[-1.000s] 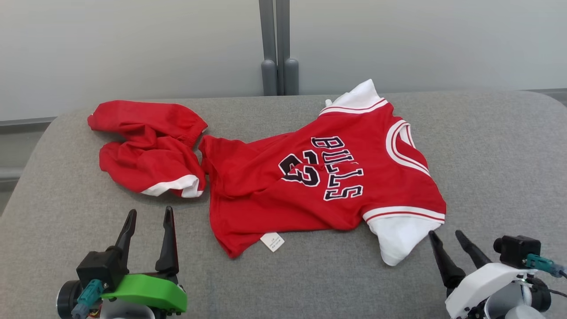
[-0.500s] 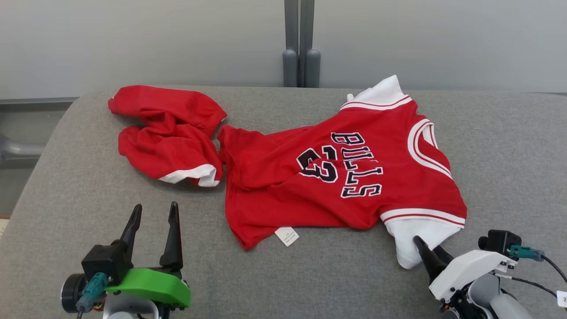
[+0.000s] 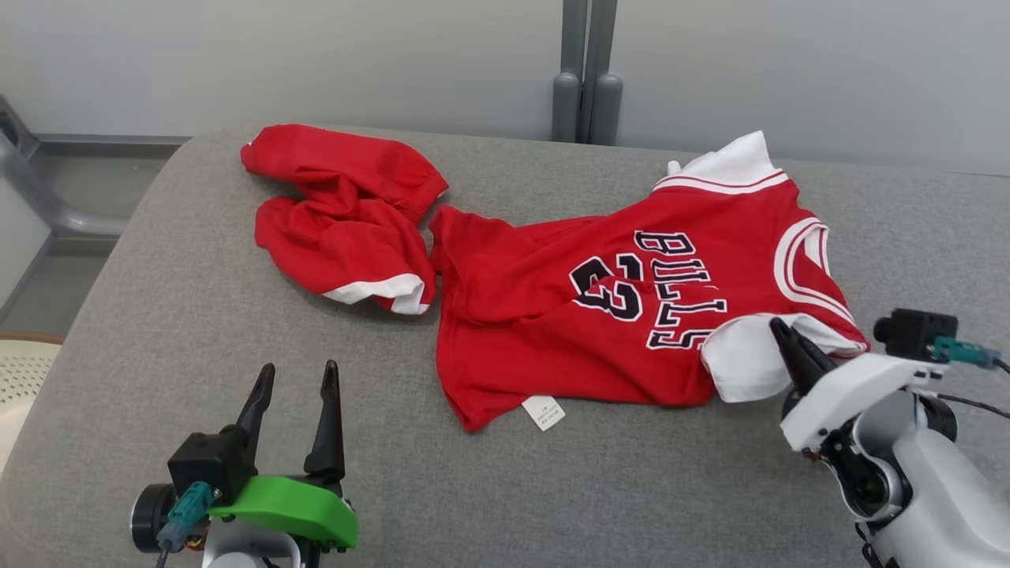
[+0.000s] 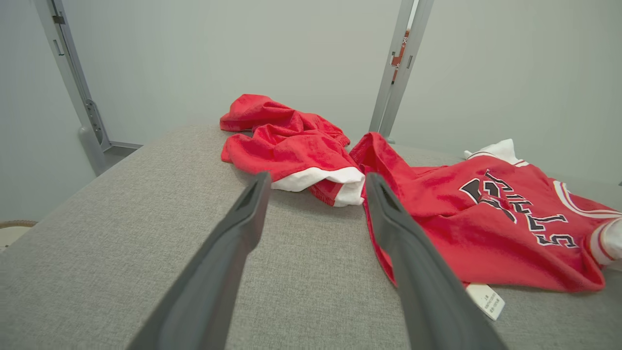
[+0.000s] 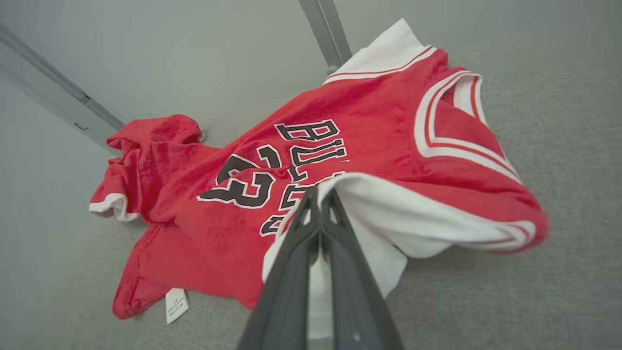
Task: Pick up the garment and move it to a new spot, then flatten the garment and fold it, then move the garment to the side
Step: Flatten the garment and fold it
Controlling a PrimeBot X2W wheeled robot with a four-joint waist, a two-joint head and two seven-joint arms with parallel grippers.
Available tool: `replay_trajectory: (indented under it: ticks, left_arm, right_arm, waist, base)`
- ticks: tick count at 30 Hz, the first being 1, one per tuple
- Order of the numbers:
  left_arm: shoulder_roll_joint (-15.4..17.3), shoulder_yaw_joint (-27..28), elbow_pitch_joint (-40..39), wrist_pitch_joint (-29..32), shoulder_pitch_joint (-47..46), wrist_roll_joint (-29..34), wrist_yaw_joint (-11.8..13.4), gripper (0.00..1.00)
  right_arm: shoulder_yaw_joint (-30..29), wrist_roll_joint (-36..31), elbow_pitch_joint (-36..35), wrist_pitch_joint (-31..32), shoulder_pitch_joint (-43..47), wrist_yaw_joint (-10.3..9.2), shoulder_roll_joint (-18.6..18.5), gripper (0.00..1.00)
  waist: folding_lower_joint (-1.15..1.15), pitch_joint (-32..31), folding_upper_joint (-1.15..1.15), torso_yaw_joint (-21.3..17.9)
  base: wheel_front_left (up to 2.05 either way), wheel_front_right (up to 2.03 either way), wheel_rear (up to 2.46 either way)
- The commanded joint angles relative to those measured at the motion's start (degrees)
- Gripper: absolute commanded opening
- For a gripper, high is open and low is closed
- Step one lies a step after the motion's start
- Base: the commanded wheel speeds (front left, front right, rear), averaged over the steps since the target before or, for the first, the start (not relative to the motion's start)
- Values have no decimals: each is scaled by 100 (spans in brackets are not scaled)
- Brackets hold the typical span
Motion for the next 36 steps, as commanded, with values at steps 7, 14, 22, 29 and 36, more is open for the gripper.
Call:
replay_trajectory:
  ticks: [7,14,22,29,36]
  left_arm:
    - [-104,-83,125,-39,-253,-33,-65,100]
    - [-158,-117,257,-86,-360,-35,-85,100]
    - [-154,-86,354,-138,-281,-80,-92,100]
    - [-150,-154,348,-139,-295,-66,-110,100]
    - [-208,-254,340,-118,-457,-24,-137,100]
  right_arm:
    - [511,-631,555,326,-995,-1,375,15]
    - [1014,-641,1386,11,-1578,-1,664,100]
    - [1557,-261,986,-716,-1235,-2,360,100]
    - [1431,-123,604,-1057,-910,-2,-253,100]
    - [1601,-153,777,-593,-1538,-2,-426,100]
  waist:
    - [0,283,0,315]
    - [0,362,0,387]
    - [0,214,0,94]
    - [0,182,0,-108]
    - [0,424,0,57]
  base:
    - [0,0,0]
    - [0,0,0]
    - [0,0,0]
    - [0,0,0]
    - [0,0,0]
